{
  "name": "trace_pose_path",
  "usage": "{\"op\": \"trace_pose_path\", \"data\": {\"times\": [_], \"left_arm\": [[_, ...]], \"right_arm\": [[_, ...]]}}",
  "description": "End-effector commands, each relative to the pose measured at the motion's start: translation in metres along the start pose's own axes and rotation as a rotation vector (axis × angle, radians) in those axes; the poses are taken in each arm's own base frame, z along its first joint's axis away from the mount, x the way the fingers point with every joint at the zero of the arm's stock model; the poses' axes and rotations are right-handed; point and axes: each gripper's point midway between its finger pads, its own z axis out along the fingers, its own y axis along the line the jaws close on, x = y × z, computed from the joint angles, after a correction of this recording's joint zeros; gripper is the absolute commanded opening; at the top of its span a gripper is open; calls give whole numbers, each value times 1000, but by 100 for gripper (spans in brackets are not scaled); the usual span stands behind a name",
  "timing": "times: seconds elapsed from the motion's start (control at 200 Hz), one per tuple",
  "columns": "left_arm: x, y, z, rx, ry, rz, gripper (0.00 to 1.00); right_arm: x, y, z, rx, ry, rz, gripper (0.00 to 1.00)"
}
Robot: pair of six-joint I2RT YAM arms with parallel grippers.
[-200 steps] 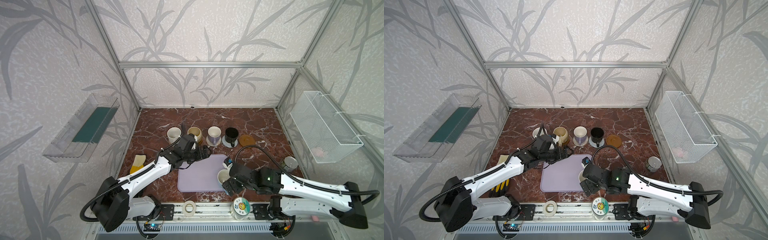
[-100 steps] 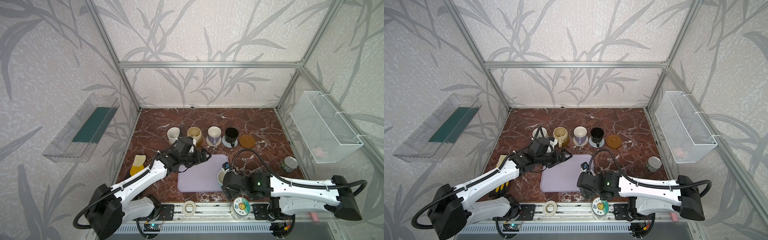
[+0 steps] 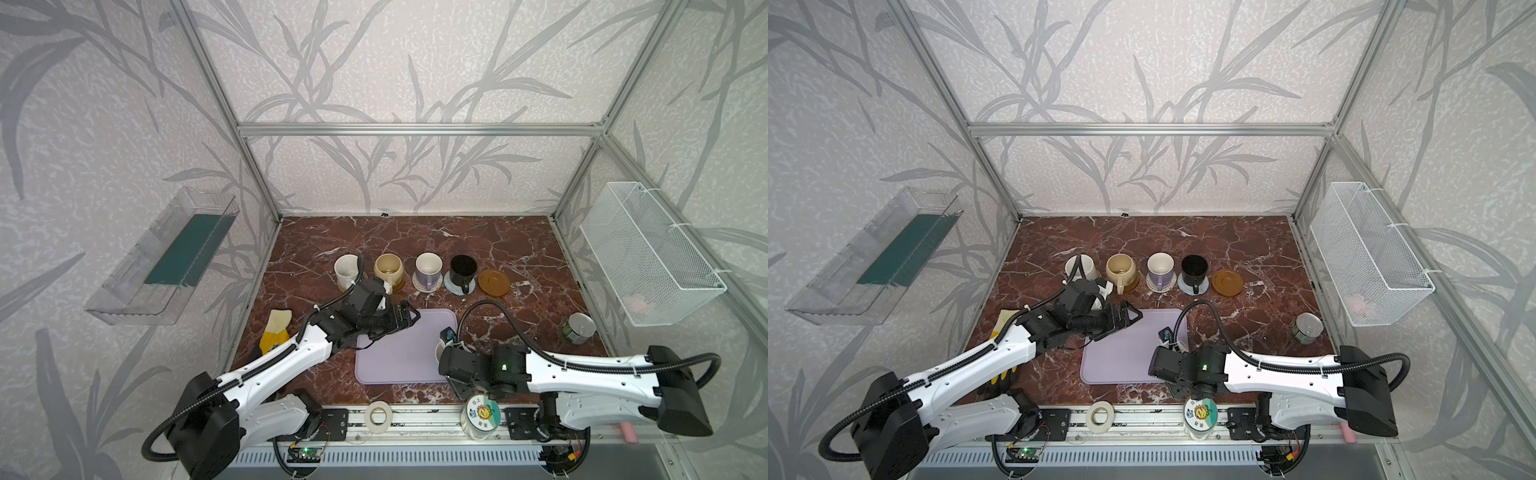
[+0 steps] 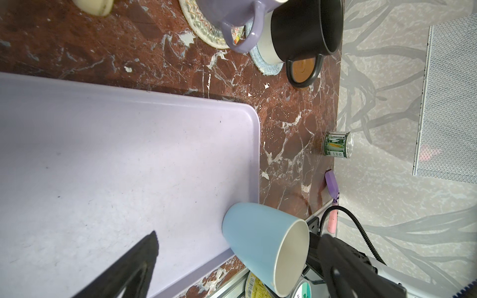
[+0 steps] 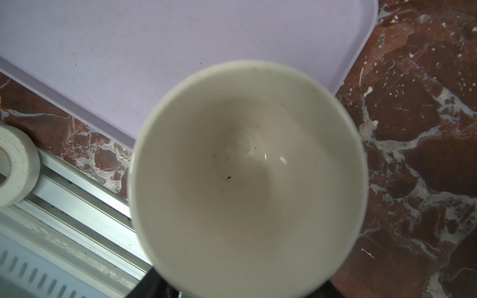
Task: Place cups on coasters
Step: Pick up the cup from the tray.
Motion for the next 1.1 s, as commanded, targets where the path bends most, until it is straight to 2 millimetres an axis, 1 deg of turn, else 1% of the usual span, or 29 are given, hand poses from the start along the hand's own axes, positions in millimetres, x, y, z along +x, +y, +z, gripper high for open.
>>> {"op": "trace_pose_path", "data": {"times": [0.0, 0.23, 0.285, 0.31, 0.33, 0.34, 0.35, 0.36, 0.375, 0.56, 0.605, 0.625, 0.77, 0.835, 0.98, 1.095], "left_arm": [[0, 1, -2, -10, -15, -12, 99], [0, 1, -3, -5, -22, -8, 99], [1, 0, -2, -6, -18, -5, 99], [1, 0, -1, -5, -15, -4, 99], [1, -1, -1, -3, -12, -2, 99], [1, -1, -1, -3, -11, -3, 99], [1, -1, -1, -2, -9, -2, 99], [1, -2, -1, -1, -8, -2, 99], [1, -2, -1, -1, -8, -1, 99], [-1, -2, -3, -1, -24, 4, 99], [-1, -2, -3, -1, -26, 3, 99], [-1, -2, -3, 0, -26, 4, 99], [-2, -3, -5, 1, -33, 6, 99], [-2, -3, -5, 2, -33, 6, 98], [-3, -3, -9, -4, -43, 17, 98], [-8, -5, -17, -19, -67, 40, 98]], "right_arm": [[-1, 3, 0, -4, -2, -14, 49], [-2, 3, 0, 2, -3, -13, 46], [-2, 4, 0, -3, -4, -12, 43], [-1, 5, 0, -7, -3, -14, 36], [-2, 6, 1, -11, -4, -17, 25], [-1, 6, 1, -12, -3, -18, 18], [-2, 6, 1, -14, -4, -19, 13], [-2, 6, 1, -14, -4, -20, 11], [-2, 7, 1, -16, -5, -20, 9], [-3, 6, -1, -14, -10, -23, 10], [-3, 5, -2, -14, -13, -21, 8], [-3, 4, -2, -13, -15, -19, 5], [-7, 3, -8, -13, -34, -23, 4], [-12, 4, -12, -15, -52, -34, 0], [-28, 2, -28, 12, -100, -51, 0], [-45, 5, -41, -11, -177, -39, 0]]}}
